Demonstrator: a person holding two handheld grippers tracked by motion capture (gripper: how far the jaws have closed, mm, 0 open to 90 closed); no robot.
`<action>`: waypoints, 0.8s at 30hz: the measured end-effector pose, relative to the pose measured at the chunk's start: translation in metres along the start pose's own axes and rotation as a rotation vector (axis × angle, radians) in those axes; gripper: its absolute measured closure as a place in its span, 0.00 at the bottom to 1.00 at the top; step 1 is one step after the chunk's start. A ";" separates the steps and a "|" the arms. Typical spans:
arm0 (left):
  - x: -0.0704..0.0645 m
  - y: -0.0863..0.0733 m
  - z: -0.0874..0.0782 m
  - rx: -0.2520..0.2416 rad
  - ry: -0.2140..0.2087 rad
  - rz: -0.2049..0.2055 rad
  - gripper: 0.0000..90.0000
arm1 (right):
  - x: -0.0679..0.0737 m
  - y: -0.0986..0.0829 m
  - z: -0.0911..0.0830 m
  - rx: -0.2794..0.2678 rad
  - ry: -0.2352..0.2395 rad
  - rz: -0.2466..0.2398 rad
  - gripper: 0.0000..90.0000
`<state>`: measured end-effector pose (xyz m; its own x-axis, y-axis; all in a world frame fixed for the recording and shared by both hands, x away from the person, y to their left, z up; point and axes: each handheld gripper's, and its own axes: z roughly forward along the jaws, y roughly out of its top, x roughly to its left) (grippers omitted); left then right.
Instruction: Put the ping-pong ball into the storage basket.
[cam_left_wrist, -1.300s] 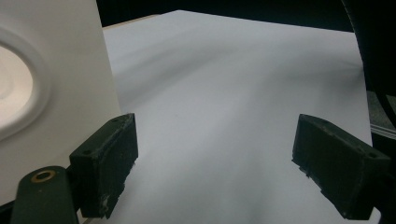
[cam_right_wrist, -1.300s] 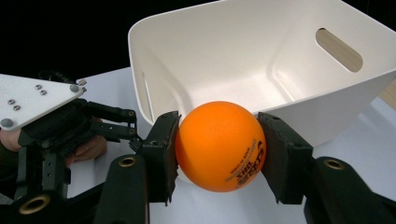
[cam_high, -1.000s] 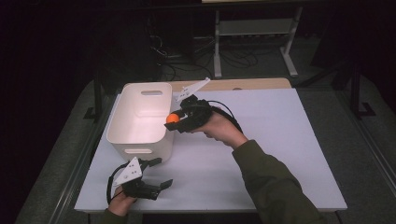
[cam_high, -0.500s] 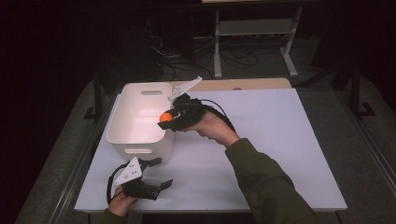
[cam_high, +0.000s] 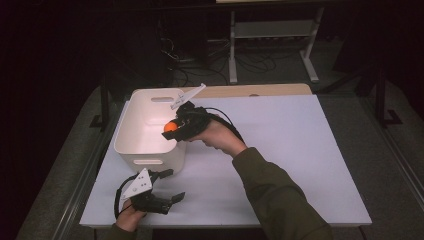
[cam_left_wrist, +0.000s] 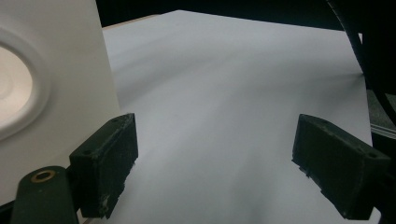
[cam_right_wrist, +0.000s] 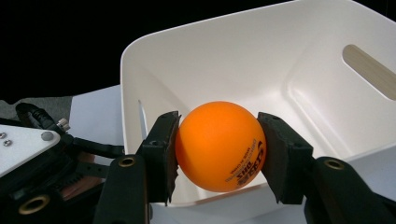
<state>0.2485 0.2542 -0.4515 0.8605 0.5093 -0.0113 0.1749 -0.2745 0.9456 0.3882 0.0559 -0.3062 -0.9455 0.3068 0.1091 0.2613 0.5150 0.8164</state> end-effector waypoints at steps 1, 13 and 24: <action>0.000 0.000 0.000 0.000 0.000 0.000 0.16 | 0.000 0.000 0.002 0.005 0.000 -0.003 0.55; 0.000 0.000 0.000 0.001 0.001 0.001 0.16 | 0.002 0.002 0.015 0.028 0.005 -0.015 0.55; 0.000 0.000 0.000 -0.001 0.000 0.002 0.16 | 0.000 0.001 0.006 0.010 -0.019 0.001 0.39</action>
<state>0.2485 0.2543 -0.4516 0.8606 0.5092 -0.0096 0.1731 -0.2746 0.9459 0.3898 0.0608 -0.3091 -0.9414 0.3224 0.0996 0.2647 0.5224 0.8106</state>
